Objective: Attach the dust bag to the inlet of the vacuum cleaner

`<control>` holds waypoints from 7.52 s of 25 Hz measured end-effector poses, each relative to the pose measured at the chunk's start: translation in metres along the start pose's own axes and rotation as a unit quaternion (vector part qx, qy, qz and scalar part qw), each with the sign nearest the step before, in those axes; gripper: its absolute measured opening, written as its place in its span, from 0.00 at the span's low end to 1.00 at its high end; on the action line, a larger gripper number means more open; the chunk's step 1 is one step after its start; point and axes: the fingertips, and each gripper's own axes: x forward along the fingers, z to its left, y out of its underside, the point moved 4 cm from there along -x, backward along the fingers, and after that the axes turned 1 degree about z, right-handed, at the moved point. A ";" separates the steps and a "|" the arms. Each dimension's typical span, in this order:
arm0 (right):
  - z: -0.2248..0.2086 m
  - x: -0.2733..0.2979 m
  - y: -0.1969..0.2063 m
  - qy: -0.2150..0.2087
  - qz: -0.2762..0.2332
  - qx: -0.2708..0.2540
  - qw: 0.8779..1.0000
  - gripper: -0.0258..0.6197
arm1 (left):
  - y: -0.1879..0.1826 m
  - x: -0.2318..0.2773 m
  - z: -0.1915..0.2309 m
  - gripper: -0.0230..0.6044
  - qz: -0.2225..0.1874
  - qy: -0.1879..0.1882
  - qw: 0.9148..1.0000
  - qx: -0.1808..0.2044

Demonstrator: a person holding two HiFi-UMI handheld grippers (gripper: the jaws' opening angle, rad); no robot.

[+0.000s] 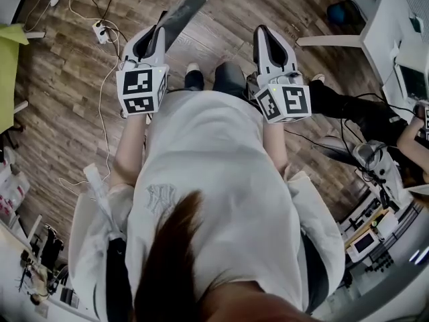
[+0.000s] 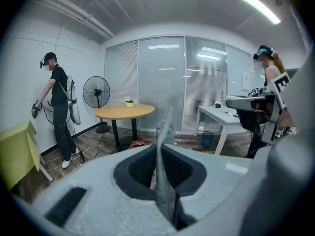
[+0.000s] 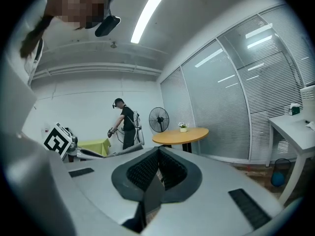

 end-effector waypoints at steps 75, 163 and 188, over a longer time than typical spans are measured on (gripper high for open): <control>-0.203 0.344 -0.030 0.104 0.049 0.082 0.990 0.05 | -0.136 0.350 0.147 0.09 0.078 0.103 0.990 0.065; -0.156 0.447 0.287 -0.328 0.446 -0.328 0.765 0.21 | 0.096 0.499 0.061 0.09 0.213 0.382 0.841 0.319; -0.158 0.482 0.398 -0.330 0.465 -0.362 0.738 0.09 | 0.183 0.559 0.067 0.14 0.237 0.341 0.848 0.330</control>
